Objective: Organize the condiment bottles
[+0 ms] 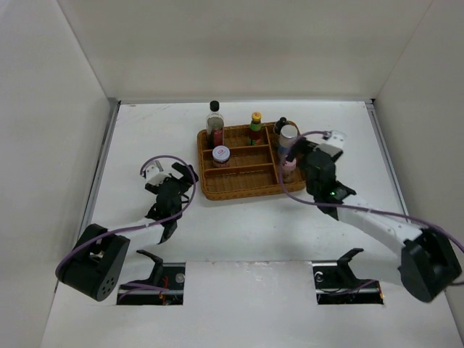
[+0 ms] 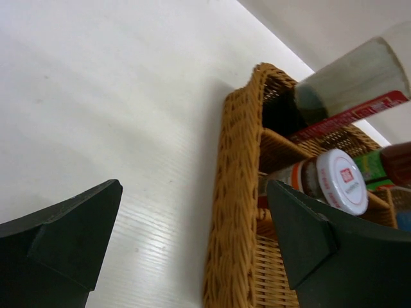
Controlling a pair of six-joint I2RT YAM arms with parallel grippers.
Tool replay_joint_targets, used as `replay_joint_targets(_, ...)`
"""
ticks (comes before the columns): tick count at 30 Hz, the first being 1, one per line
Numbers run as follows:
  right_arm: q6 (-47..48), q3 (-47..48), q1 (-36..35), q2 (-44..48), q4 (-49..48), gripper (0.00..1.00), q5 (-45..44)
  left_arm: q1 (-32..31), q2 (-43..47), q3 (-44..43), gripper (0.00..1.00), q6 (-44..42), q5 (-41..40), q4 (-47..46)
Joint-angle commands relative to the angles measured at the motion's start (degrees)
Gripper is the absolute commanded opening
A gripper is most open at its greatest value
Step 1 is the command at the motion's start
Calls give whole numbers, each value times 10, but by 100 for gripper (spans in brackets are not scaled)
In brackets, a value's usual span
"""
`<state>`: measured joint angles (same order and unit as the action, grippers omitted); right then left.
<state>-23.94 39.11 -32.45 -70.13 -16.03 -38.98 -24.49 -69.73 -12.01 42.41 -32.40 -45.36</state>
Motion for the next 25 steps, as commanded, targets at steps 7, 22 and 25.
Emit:
replay_joint_targets(7, -287, -205, 158, 233, -38, 100, -14, 26, 3, -59, 100, -1, -83, 116)
replay_joint_targets(22, -379, -260, 226, 206, -44, 100, 99, 6, 17, -129, 100, -1, -67, 219)
replay_joint_targets(25, -371, -256, 222, 200, -44, 100, 88, 12, 1, -147, 100, 0, -63, 222)
